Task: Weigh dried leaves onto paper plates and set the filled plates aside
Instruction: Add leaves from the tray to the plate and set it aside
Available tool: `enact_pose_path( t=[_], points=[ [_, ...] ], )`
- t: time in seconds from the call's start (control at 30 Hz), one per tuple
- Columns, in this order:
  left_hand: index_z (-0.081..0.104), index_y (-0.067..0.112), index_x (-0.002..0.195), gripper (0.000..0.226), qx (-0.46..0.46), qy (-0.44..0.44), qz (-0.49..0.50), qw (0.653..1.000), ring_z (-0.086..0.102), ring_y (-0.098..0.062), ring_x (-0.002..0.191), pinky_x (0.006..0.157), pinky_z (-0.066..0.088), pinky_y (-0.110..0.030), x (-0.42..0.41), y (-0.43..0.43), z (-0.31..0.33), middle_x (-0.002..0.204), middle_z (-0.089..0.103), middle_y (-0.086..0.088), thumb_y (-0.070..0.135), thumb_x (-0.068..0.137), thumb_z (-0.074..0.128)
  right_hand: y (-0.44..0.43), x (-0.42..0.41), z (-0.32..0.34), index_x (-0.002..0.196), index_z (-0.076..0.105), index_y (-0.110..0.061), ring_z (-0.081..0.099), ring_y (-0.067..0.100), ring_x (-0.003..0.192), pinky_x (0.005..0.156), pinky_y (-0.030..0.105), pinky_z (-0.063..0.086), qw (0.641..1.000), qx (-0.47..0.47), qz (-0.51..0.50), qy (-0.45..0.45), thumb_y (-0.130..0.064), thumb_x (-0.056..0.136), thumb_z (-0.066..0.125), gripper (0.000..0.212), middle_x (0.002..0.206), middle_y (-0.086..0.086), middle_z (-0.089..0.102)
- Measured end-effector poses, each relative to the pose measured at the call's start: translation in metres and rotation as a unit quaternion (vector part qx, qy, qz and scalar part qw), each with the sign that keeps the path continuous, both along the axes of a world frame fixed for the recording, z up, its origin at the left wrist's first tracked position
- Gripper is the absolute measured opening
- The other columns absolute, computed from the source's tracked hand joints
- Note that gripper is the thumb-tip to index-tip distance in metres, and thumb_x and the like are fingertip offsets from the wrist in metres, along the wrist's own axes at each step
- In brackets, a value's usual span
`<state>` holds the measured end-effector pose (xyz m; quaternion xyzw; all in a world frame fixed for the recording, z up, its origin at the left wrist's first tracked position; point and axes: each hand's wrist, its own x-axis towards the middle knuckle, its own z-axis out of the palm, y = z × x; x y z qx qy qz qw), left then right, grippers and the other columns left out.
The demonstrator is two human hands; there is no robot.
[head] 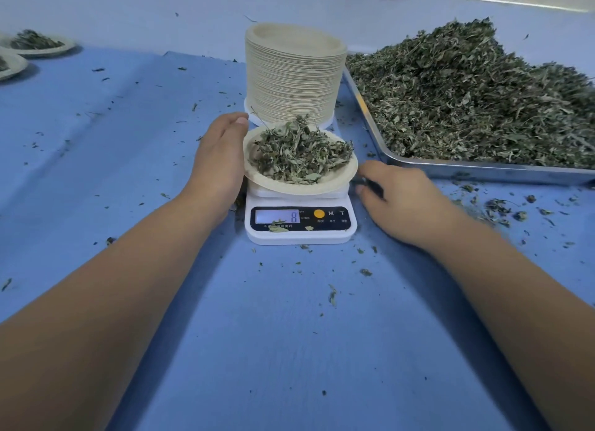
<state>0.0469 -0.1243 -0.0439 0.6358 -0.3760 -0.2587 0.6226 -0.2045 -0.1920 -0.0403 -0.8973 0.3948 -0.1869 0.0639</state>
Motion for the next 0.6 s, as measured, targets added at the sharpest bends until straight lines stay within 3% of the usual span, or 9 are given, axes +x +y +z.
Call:
enact_pose_path(
  t=[0.07, 0.1, 0.23, 0.37, 0.47, 0.6],
  points=[
    [0.061, 0.043, 0.111, 0.023, 0.000, 0.007, 0.001, 1.000, 0.061, -0.013, 0.119, 0.110, 0.046, -0.046, 0.000, 0.000, 0.000, 0.111, 0.058, 0.023, 0.039, 0.104, 0.040, -0.004, 0.009, -0.004, 0.131, 0.056, -0.016, 0.055, 0.032, 0.117, 0.091, 0.038, 0.044, 0.999, 0.036, 0.007, 0.028, -0.030, 0.105, 0.045, 0.031, 0.118, 0.011, 0.060],
    [0.062, 0.043, 0.108, 0.022, 0.000, 0.011, 0.001, 1.000, 0.061, -0.011, 0.118, 0.110, 0.046, -0.045, 0.000, 0.000, 0.000, 0.110, 0.057, 0.025, 0.039, 0.103, 0.040, -0.005, 0.012, -0.005, 0.131, 0.057, -0.016, 0.053, 0.034, 0.120, 0.095, 0.040, 0.043, 0.999, 0.042, 0.008, 0.032, -0.028, 0.105, 0.044, 0.032, 0.122, 0.013, 0.060],
    [0.063, 0.043, 0.107, 0.024, -0.005, 0.009, 0.000, 1.000, 0.060, -0.008, 0.118, 0.111, 0.045, -0.044, 0.001, 0.000, 0.000, 0.111, 0.058, 0.024, 0.040, 0.101, 0.040, -0.004, 0.006, -0.003, 0.121, 0.074, -0.020, 0.066, 0.028, 0.089, 0.072, 0.027, 0.042, 1.000, -0.017, -0.011, 0.018, -0.025, 0.102, 0.054, 0.027, 0.099, 0.005, 0.075],
    [0.062, 0.044, 0.103, 0.023, -0.005, 0.017, -0.001, 1.000, 0.062, -0.011, 0.117, 0.110, 0.046, -0.047, 0.000, 0.001, 0.001, 0.109, 0.058, 0.023, 0.039, 0.102, 0.040, -0.001, -0.008, 0.003, 0.107, 0.080, -0.016, 0.069, 0.023, 0.094, 0.085, 0.031, 0.053, 0.999, -0.034, -0.028, 0.005, -0.020, 0.097, 0.064, 0.019, 0.101, 0.002, 0.078],
    [0.062, 0.044, 0.104, 0.024, -0.002, 0.016, -0.004, 1.000, 0.062, -0.015, 0.119, 0.109, 0.047, -0.048, 0.000, 0.001, 0.001, 0.112, 0.059, 0.021, 0.041, 0.100, 0.039, 0.001, -0.017, 0.004, 0.098, 0.081, -0.015, 0.069, 0.022, 0.090, 0.084, 0.029, 0.051, 0.998, -0.045, -0.040, 0.019, -0.014, 0.094, 0.067, 0.015, 0.096, 0.001, 0.078],
    [0.061, 0.040, 0.114, 0.024, 0.000, 0.014, -0.001, 1.000, 0.057, -0.009, 0.121, 0.113, 0.043, -0.043, 0.001, -0.001, 0.000, 0.110, 0.055, 0.027, 0.038, 0.104, 0.039, 0.008, -0.026, 0.007, 0.097, 0.080, -0.013, 0.069, 0.024, 0.088, 0.083, 0.037, 0.055, 0.997, -0.056, -0.053, 0.028, -0.002, 0.092, 0.065, 0.020, 0.094, 0.003, 0.077]
  ],
)
